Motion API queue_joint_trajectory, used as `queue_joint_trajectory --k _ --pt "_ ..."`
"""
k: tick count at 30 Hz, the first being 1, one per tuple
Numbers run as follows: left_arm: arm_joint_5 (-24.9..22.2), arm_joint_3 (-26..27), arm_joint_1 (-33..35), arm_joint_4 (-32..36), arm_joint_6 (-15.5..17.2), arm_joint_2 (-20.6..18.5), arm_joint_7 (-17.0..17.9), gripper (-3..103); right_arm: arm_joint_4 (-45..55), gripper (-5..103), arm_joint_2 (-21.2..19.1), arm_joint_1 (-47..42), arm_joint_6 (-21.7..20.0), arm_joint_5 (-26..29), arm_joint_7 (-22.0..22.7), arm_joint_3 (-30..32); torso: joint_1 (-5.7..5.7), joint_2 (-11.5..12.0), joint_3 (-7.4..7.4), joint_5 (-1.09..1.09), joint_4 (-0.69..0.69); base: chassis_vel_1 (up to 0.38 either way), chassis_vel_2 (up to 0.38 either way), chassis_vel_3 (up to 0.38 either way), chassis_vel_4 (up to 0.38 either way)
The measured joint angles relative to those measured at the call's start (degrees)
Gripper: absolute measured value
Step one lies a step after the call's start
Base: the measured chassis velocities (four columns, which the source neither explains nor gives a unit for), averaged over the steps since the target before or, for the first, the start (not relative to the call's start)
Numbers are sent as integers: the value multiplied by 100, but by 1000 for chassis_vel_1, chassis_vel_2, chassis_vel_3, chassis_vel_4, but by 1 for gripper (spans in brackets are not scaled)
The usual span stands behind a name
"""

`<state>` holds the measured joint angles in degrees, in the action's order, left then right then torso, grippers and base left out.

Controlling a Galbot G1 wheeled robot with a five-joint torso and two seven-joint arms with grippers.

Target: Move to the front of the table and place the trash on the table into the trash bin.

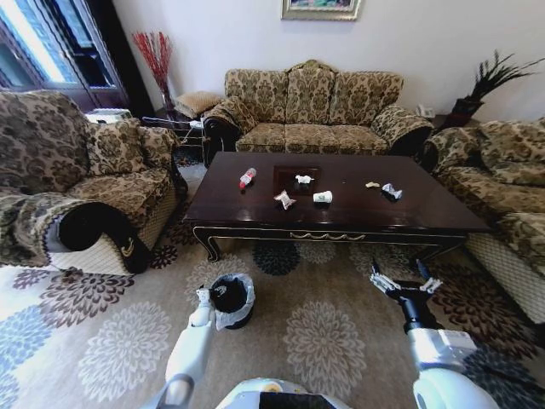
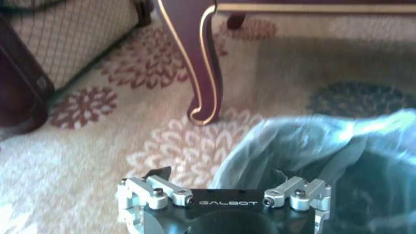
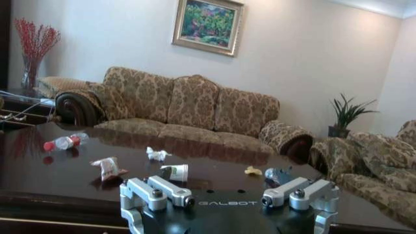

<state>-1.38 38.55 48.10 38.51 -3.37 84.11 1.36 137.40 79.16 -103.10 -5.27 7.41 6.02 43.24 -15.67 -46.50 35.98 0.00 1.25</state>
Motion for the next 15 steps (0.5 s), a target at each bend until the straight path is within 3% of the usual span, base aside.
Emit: queue_joint_trajectory --k 5,7,15 --pt "-87 -4 -32 -129 243 13 -195 103 -28 100 -43 108 -120 -55 88 -96 0 0 0 0 0 0 0 0 0" --pt "-61 -17 -59 -209 362 55 -214 96 -34 100 -63 163 -204 -59 130 -162 0 0 0 0 0 0 0 0 0" --pt "-13 -37 -241 -570 331 54 -76 76 -19 100 -54 155 -248 -55 154 -213 2 -3 -2 5 -1 0 0 0 0"
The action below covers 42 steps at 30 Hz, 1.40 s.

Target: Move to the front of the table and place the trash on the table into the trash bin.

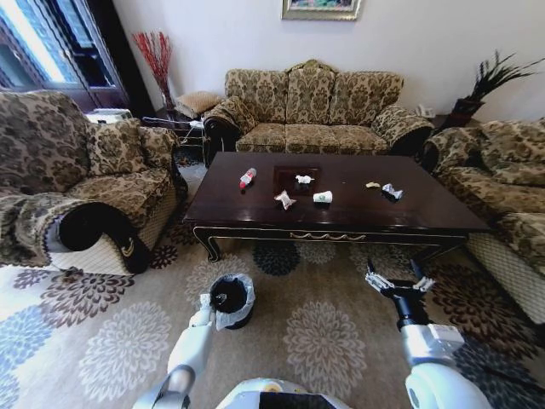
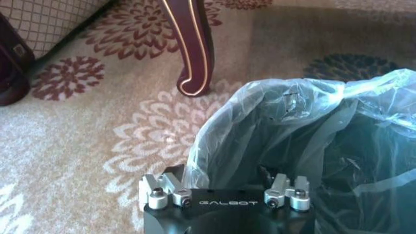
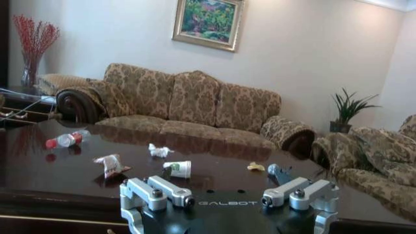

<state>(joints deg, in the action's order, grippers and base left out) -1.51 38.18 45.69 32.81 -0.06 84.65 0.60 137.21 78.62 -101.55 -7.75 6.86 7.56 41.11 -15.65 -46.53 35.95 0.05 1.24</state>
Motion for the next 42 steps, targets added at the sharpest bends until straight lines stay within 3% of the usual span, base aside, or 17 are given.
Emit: queue_joint_trajectory --k 15,28,38,39,41,42 --pt "-1 10 9 35 -62 25 11 34 -44 100 7 31 23 -75 28 -85 -1 1 3 -3 5 0 0 0 0" --pt "-47 84 36 158 -30 37 -23 6 -53 100 -19 56 16 -85 30 -98 -1 2 3 -7 -1 0 0 0 0" --pt "-258 101 187 483 3 28 -32 4 -74 100 -87 104 -21 -55 34 -71 -2 3 4 -14 -2 0 0 0 0" --pt "-318 100 297 749 44 28 -16 2 -72 100 -92 115 -43 -49 39 -73 -2 4 4 -19 -3 0 0 0 0" --pt "-501 104 586 1578 205 -11 -54 1 -66 100 -109 155 -86 -40 57 -89 -3 4 4 -6 -1 0 0 0 0" --pt "-501 104 586 1578 205 -11 -54 1 -66 100 -109 155 -86 -40 57 -89 -3 4 4 -6 -1 0 0 0 0"
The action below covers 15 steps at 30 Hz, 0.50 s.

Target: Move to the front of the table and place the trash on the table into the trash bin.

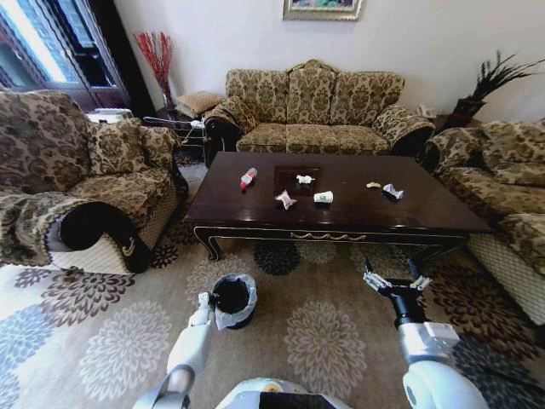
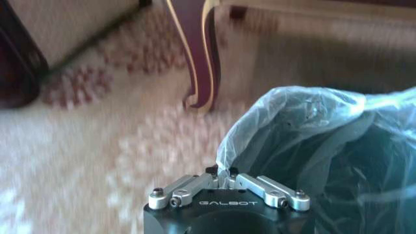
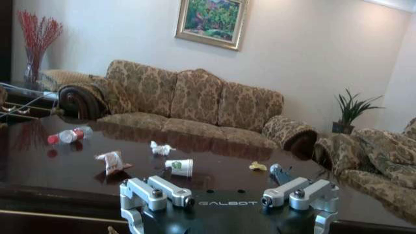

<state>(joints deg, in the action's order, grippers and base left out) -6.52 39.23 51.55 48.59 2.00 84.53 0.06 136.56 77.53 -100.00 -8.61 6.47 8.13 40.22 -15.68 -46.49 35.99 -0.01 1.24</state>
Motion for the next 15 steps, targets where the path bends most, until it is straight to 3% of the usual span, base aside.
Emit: queue_joint_trajectory --k 3,5,9,11,15 --pt "-289 34 560 1577 512 -139 -111 1 2 100 -51 82 -52 18 23 -5 0 0 -1 0 -1 0 0 0 0" --pt "-309 54 718 1959 612 -181 -137 1 2 100 -65 103 -61 29 27 -5 0 0 -1 -1 0 0 0 0 0" --pt "-328 219 1627 3913 1036 -408 -347 1 -6 100 -159 236 -106 109 30 3 1 -1 -2 0 3 0 0 0 0" --pt "-330 246 1758 4128 1076 -452 -406 1 -12 100 -173 253 -109 120 30 7 1 -1 -3 0 2 0 0 0 0" --pt "-511 525 2535 5444 1309 -793 -725 1 -70 100 -223 372 -164 176 30 14 1 -1 -2 -1 3 0 0 0 0"
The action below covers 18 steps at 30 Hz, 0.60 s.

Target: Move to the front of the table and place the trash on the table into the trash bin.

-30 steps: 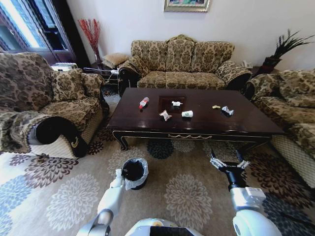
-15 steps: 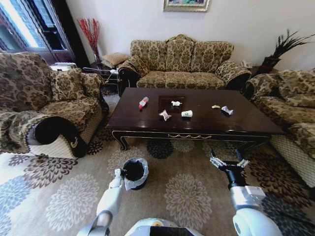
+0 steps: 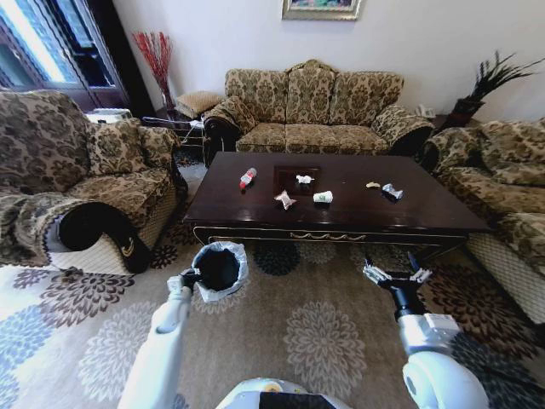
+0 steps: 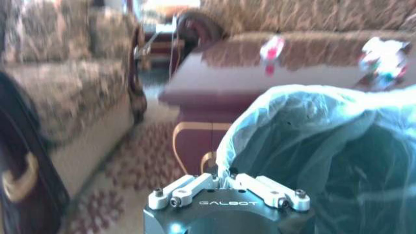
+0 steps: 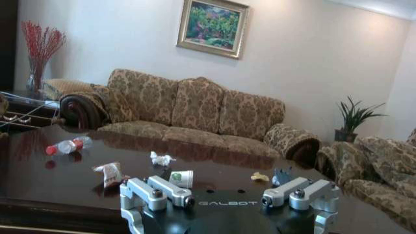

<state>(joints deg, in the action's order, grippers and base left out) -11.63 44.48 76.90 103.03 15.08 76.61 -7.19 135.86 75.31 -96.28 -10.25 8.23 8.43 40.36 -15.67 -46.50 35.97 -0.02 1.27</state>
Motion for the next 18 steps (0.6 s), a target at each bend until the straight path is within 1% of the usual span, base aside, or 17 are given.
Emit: queue_joint_trajectory --k 3,4,6,7,8,10,11,12,15,17,18 --pt "-215 340 461 947 53 -76 -139 1 3 100 -25 92 -236 10 1 -9 0 0 -1 2 0 0 0 0 0" --pt "-215 340 461 947 53 -76 -139 1 3 100 -25 92 -236 10 1 -9 0 0 -1 2 0 0 0 0 0" --pt "-315 551 764 1601 32 17 -190 1 12 100 -43 163 -315 14 4 -24 0 -1 -1 1 -1 0 0 0 0" --pt "-355 595 881 1918 19 90 -151 1 28 100 -53 177 -320 34 5 -31 0 -1 -1 1 -2 0 0 0 0" --pt "-355 595 881 1918 19 90 -151 1 28 100 -53 177 -320 34 5 -31 0 -1 -1 1 -2 0 0 0 0" --pt "-412 602 1014 2448 32 199 -40 1 81 100 -81 178 -321 105 5 -33 0 0 0 1 -1 0 0 0 0" --pt "-438 579 1045 2815 96 263 43 1 137 100 -107 175 -320 184 6 -25 0 0 0 1 -1 0 0 0 0" --pt "-438 579 1045 2815 96 263 43 1 137 100 -107 175 -320 184 6 -25 0 0 0 1 -1 0 0 0 0" --pt "-482 454 983 3506 338 358 178 1 247 100 -143 218 -263 319 37 -13 0 -1 -1 2 -3 0 0 0 0" --pt "-481 373 898 3679 419 391 323 1 296 100 -148 243 -225 353 39 -3 0 -1 -1 4 -3 0 0 0 0" --pt "-481 373 898 3679 419 391 323 1 296 100 -148 243 -225 353 39 -3 0 -1 -1 4 -3 0 0 0 0"
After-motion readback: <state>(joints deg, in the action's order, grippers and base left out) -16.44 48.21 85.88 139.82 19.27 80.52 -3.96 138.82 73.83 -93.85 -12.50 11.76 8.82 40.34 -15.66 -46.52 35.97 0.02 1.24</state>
